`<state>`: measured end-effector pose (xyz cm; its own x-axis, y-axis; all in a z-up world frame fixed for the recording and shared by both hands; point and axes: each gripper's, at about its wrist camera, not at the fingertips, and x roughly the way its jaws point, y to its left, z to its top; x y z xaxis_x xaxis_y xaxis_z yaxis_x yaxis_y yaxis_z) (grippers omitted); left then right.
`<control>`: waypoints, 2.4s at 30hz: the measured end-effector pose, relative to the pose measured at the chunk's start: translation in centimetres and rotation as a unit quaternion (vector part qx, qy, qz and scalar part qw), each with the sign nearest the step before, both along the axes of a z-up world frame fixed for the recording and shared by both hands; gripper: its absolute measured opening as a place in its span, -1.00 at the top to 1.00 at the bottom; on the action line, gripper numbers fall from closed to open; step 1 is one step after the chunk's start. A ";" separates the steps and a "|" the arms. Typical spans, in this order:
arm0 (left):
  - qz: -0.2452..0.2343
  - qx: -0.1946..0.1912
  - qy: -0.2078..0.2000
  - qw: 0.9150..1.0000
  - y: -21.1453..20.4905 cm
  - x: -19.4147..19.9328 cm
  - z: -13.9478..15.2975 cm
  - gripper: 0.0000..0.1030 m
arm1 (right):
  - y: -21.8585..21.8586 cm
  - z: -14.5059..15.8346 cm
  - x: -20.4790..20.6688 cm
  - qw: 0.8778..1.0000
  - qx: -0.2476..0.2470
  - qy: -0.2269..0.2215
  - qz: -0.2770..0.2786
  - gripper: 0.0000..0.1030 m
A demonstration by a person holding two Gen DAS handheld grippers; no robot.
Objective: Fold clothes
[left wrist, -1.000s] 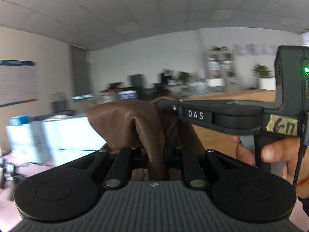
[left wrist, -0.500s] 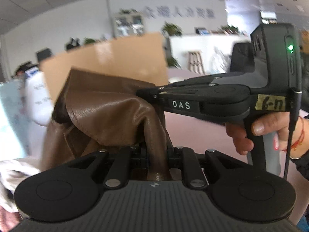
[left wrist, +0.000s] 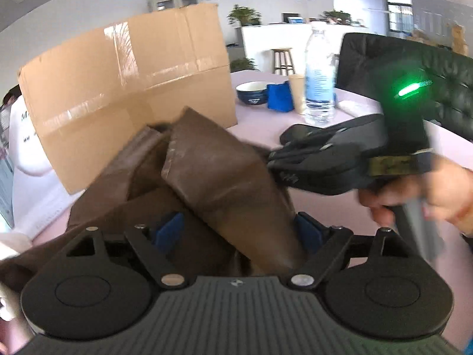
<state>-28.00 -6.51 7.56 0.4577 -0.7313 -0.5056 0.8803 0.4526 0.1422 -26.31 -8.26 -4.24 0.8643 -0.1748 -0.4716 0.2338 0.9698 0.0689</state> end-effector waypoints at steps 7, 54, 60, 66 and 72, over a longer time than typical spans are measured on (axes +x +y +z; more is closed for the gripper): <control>0.081 -0.135 -0.065 0.985 9.2 1.6 4.8 -1.00 | -0.9 2.1 -0.1 1.000 0.025 -0.015 0.005 0.74; 0.260 0.036 0.029 0.965 11.3 14.2 -8.1 -1.00 | 8.9 3.2 1.7 0.966 -0.234 0.099 0.039 0.74; 0.279 0.046 0.006 0.959 11.5 14.5 -7.8 -1.00 | 8.6 3.7 1.7 0.966 -0.248 0.068 0.022 0.80; 0.362 0.117 -0.161 0.911 13.0 14.0 -8.0 -1.00 | 6.9 5.4 1.9 0.964 -0.266 0.024 -0.011 0.83; 0.408 0.131 -0.153 0.890 19.5 14.6 -7.5 -1.00 | 4.2 5.1 3.8 0.965 -0.258 0.024 -0.041 0.83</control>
<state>-13.38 12.94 0.09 0.9286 0.0328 -0.3697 0.1753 0.8393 0.5146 -22.46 -4.05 0.87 0.8169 -0.4646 -0.3420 0.3031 0.8500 -0.4308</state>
